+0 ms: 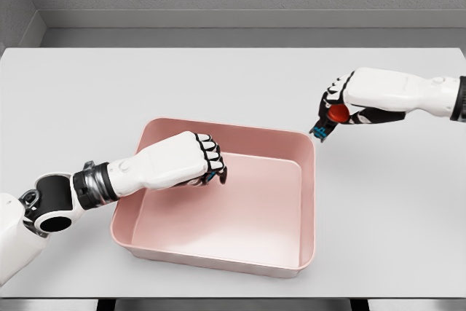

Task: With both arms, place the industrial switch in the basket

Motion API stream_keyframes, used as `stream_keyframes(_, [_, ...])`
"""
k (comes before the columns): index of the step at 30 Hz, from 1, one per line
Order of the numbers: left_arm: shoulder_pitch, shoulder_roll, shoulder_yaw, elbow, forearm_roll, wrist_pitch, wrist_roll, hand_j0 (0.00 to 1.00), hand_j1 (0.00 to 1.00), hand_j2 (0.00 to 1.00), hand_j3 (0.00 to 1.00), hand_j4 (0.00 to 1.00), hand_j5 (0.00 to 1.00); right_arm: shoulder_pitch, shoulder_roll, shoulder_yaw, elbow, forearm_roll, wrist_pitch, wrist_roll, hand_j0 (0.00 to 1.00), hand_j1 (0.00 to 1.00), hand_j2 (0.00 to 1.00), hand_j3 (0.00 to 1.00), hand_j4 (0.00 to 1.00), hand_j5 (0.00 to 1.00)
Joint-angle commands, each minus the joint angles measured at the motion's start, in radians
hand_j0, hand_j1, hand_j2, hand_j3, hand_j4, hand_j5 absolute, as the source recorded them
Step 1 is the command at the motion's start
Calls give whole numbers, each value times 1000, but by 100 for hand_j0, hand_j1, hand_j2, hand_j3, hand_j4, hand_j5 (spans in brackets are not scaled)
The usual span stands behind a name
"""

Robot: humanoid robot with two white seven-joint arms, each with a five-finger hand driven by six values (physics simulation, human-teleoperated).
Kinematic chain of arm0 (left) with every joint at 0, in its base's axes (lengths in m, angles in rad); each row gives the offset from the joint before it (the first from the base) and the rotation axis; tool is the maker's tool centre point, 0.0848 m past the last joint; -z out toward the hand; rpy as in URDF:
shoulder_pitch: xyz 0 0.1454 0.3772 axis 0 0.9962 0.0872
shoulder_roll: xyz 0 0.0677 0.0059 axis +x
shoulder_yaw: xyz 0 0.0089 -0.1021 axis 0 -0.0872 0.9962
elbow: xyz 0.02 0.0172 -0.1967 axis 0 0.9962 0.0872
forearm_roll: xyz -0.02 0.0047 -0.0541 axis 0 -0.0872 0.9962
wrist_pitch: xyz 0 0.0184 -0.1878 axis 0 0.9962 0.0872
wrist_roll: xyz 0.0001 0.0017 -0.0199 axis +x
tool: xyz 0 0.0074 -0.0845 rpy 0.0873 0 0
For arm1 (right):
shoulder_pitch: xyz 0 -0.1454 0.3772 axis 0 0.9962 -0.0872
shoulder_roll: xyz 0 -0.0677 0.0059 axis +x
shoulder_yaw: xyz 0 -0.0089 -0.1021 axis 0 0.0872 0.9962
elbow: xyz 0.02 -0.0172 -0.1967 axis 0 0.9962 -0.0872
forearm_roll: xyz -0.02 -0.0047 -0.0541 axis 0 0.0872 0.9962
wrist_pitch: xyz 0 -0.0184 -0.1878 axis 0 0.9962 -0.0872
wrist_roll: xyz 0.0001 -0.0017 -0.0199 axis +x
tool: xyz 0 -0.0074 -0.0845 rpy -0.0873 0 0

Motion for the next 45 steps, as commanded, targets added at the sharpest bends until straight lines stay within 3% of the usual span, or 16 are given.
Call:
stream_keyframes(1, [0, 1, 0, 0, 7, 1, 1, 44, 44, 44, 44, 44, 44, 2, 5, -1, -9, -7, 2, 0, 48, 48, 48, 48, 48, 48])
stream_keyframes(20, [0, 2, 3, 0, 12, 1, 10, 77, 77, 77, 77, 77, 77, 0, 43, -1, -25, -7, 2, 26, 48, 48, 48, 48, 48, 48])
stream_keyframes(33, [2, 14, 3, -6, 20, 1, 12, 82, 82, 82, 82, 82, 82, -2, 54, -1, -45, -7, 2, 26, 48, 48, 48, 48, 48, 48])
stream_keyframes(38, [2, 30, 8, -6, 23, 1, 12, 98, 98, 98, 98, 98, 98, -2, 54, 1, -48, -7, 2, 26, 48, 48, 48, 48, 48, 48])
stream_keyframes(45, [2, 31, 8, -11, 24, 1, 12, 100, 100, 100, 100, 100, 100, -2, 57, 2, -60, -7, 2, 26, 48, 48, 48, 48, 48, 48])
